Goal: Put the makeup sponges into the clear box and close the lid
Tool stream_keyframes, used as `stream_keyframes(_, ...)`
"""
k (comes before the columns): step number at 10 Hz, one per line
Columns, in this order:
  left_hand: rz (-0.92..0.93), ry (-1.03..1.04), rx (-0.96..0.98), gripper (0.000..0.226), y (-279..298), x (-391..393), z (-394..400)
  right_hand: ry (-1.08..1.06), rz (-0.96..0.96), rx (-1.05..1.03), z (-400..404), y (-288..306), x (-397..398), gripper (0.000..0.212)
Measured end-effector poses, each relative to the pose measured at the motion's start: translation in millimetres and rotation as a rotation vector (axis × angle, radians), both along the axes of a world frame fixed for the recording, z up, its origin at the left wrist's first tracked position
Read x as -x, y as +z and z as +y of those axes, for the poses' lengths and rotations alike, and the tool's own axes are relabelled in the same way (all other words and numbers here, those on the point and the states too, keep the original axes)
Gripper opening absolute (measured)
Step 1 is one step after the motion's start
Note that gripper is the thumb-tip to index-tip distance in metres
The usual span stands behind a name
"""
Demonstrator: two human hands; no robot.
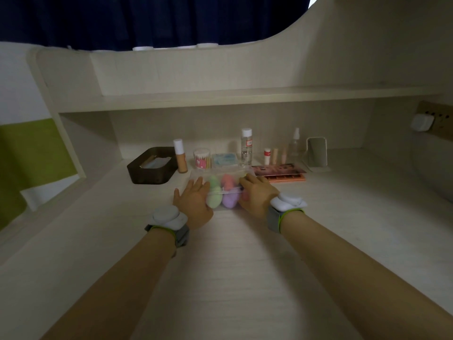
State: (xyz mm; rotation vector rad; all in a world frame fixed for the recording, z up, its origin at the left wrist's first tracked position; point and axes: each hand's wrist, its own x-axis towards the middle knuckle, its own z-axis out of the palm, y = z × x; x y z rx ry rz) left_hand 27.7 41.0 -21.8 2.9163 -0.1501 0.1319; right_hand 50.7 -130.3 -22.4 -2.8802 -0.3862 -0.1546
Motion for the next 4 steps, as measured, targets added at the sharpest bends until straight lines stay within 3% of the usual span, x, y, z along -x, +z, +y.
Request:
stream_keyframes(2, 0.013, -0.018, 0.086, 0.073, 7.9, 3.6, 0.7, 0.008, 0.042, -0.041, -2.3, 3.9, 10.1, 0.072)
stream_keyframes(4, -0.048, -0.094, 0.275, 0.068, 16.7, 16.0, -1.6, -0.036, -0.03, -0.321, -6.3, 20.7, 31.5, 0.071)
